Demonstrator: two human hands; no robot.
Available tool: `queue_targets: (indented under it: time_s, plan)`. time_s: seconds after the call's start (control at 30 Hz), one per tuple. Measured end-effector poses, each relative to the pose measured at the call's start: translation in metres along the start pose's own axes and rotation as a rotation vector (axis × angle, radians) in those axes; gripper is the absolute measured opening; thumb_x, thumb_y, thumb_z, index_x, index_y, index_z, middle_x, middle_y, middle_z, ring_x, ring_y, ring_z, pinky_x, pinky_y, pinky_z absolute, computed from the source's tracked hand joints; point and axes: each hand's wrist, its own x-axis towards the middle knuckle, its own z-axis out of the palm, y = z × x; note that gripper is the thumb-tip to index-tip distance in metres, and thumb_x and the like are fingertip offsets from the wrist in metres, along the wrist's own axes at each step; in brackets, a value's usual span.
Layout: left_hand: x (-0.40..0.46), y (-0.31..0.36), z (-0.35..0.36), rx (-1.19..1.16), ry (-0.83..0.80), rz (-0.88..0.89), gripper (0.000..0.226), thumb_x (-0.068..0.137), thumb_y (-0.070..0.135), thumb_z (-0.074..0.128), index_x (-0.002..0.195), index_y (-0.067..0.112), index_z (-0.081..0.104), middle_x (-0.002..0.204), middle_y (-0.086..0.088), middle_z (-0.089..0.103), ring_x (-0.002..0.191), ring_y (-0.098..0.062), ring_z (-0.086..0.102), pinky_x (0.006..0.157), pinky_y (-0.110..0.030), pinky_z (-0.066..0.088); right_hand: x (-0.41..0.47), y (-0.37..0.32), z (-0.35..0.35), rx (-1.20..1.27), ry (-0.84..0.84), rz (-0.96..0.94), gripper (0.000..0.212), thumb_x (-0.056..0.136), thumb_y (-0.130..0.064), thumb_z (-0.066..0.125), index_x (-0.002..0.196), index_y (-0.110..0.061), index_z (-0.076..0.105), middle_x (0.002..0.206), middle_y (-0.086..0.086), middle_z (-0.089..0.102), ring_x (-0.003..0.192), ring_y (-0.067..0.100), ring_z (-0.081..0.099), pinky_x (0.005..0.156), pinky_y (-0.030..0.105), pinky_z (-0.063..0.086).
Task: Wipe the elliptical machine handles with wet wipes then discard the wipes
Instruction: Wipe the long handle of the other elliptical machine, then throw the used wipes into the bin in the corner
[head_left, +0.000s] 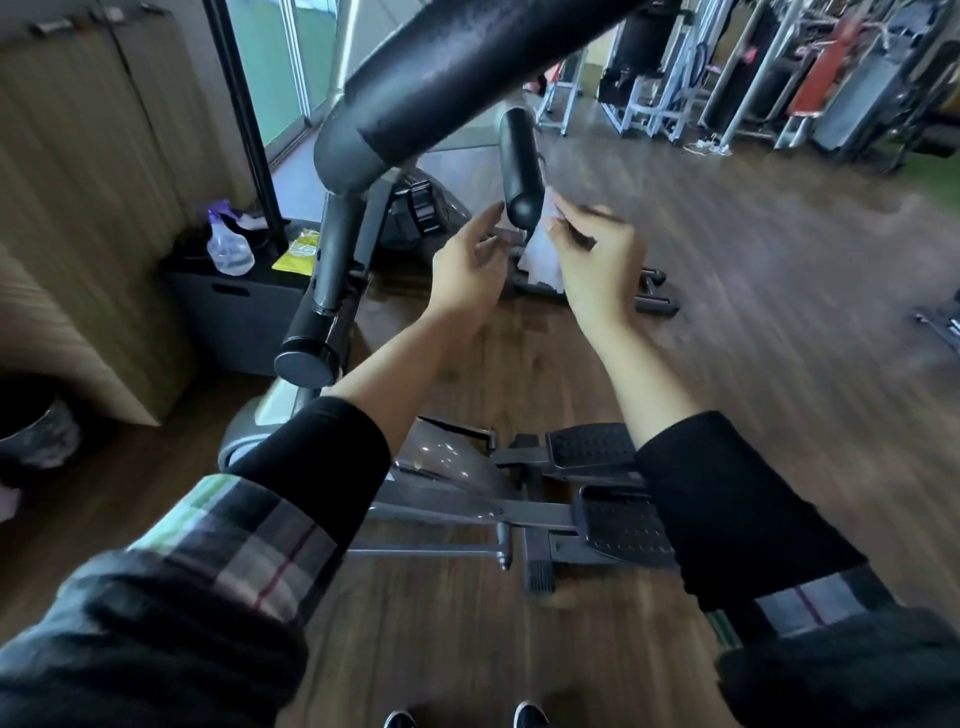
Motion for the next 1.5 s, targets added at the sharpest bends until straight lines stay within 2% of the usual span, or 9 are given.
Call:
queue_targets:
  time_s: [0.17,0.4,0.63,0.8,1.03,1.17,1.27,1.33,1.5]
  plan:
    - [-0.022,-0.025,0.007,0.253,-0.005,-0.024,0.043,0.098,0.017,0.049,0.14,0.016,0.048,0.129,-0.004,0.061,0.115,-0.014,0.057,0.084,-0.009,0.039,-0.02,0.029,-0.007,0.054,-0.048,0.015,0.025,0.081,0.001,0.065,0.105,-0.002,0.071,0.104,0.008,0.071,0.09,-0.002,0.061,0.085,0.01,0.045]
    - [-0.072,-0.075,0.032,0.656,-0.082,-0.204,0.042,0.091,0.022,0.049,0.133,0.016,0.055,0.136,-0.004,0.056,0.124,-0.027,0.052,0.1,-0.038,0.044,-0.075,0.073,-0.028,-0.031,-0.397,0.081,0.025,0.089,-0.003,0.057,0.11,-0.01,0.07,0.104,-0.002,0.066,0.086,0.005,0.056,0.067,-0.003,0.035]
    - [-0.158,-0.122,0.04,0.68,-0.042,-0.501,0.033,0.09,0.022,0.048,0.121,0.016,0.059,0.126,-0.007,0.06,0.114,-0.028,0.057,0.095,-0.037,0.044,-0.15,0.116,-0.018,-0.029,-0.706,0.055,0.018,0.088,-0.005,0.062,0.102,-0.001,0.072,0.099,0.014,0.069,0.086,0.022,0.063,0.068,0.003,0.036]
    - [-0.226,-0.151,0.016,0.707,0.025,-0.777,0.043,0.09,0.023,0.05,0.133,0.019,0.051,0.138,-0.007,0.053,0.124,-0.03,0.05,0.106,-0.044,0.038,-0.202,0.118,0.004,-0.039,-0.964,0.062,0.02,0.091,-0.015,0.059,0.098,-0.001,0.072,0.098,0.014,0.069,0.089,0.027,0.064,0.074,0.029,0.05]
    - [-0.291,-0.186,-0.039,0.701,0.151,-0.952,0.036,0.09,0.022,0.051,0.125,0.029,0.053,0.127,0.003,0.057,0.119,-0.024,0.052,0.106,-0.05,0.034,-0.254,0.078,0.047,-0.041,-1.264,0.105,0.026,0.094,-0.015,0.051,0.089,0.004,0.069,0.098,0.013,0.068,0.084,0.025,0.062,0.061,0.014,0.04]
    - [-0.316,-0.201,-0.081,0.757,0.164,-1.007,0.047,0.094,0.028,0.048,0.14,0.025,0.042,0.142,0.005,0.049,0.131,-0.017,0.044,0.116,-0.054,0.015,-0.289,0.045,0.085,-0.056,-1.384,0.101,0.027,0.096,-0.023,0.05,0.11,-0.008,0.068,0.104,0.006,0.067,0.088,0.024,0.066,0.065,0.011,0.043]
    - [-0.335,-0.203,-0.117,0.744,0.224,-1.045,0.049,0.093,0.027,0.046,0.142,0.023,0.04,0.145,0.003,0.046,0.133,-0.017,0.043,0.118,-0.052,0.012,-0.32,0.013,0.117,-0.059,-1.421,0.061,0.027,0.096,-0.024,0.052,0.113,-0.012,0.068,0.112,0.002,0.065,0.088,0.024,0.066,0.052,0.006,0.039]
    - [-0.348,-0.208,-0.14,0.732,0.252,-1.055,0.05,0.093,0.027,0.046,0.142,0.023,0.039,0.145,0.004,0.046,0.133,-0.017,0.043,0.118,-0.051,0.012,-0.341,-0.009,0.138,-0.042,-1.443,0.048,0.025,0.096,-0.024,0.052,0.113,-0.015,0.069,0.113,0.003,0.066,0.09,0.019,0.064,0.058,0.007,0.039]
    - [-0.383,-0.226,-0.201,0.697,0.302,-1.103,0.047,0.087,0.029,0.045,0.134,0.026,0.046,0.136,0.006,0.053,0.124,-0.019,0.05,0.114,-0.049,0.025,-0.394,-0.06,0.183,-0.019,-1.483,0.023,0.023,0.093,-0.022,0.055,0.109,-0.018,0.07,0.109,0.002,0.069,0.102,0.02,0.062,0.089,0.033,0.05]
